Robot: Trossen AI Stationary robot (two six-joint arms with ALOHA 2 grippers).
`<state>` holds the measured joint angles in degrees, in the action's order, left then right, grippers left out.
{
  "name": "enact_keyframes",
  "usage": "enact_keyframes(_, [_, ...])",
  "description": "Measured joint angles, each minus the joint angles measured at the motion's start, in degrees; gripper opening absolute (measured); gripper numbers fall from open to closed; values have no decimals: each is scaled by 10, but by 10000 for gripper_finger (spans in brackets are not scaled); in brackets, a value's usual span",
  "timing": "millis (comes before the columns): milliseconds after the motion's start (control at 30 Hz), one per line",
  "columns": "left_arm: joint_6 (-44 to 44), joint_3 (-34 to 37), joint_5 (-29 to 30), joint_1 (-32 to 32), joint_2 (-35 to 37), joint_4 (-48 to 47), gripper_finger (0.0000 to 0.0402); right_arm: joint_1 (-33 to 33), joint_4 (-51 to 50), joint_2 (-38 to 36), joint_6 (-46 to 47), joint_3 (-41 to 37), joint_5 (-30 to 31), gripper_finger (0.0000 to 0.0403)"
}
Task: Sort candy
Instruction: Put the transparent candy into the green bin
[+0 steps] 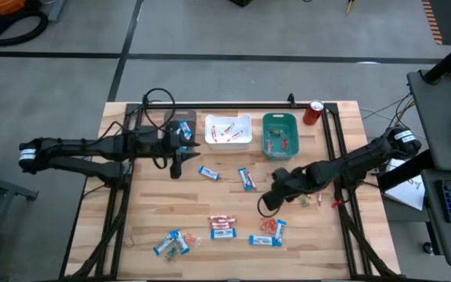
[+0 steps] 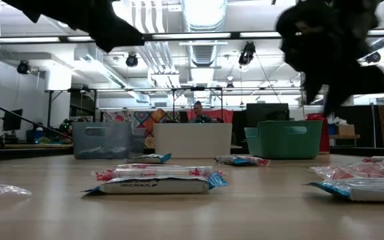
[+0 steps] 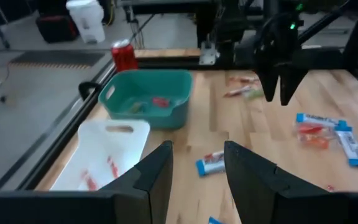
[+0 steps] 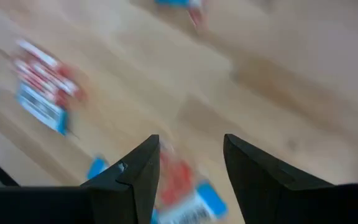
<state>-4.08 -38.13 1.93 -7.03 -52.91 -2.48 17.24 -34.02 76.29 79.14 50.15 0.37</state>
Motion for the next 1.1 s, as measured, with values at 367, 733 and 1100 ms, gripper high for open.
enact_keyframes(367, [-35,-4,1,1,-36,12,128,64,-37,3,171,0,-77,156])
enact_keyframes(733, [-47,-4,1,1,-66,31,128,90,-203,62,245,37,-235,157])
enact_keyframes(1100, [-57,-4,1,1,-65,34,128,82,-302,74,150,38,-133,157])
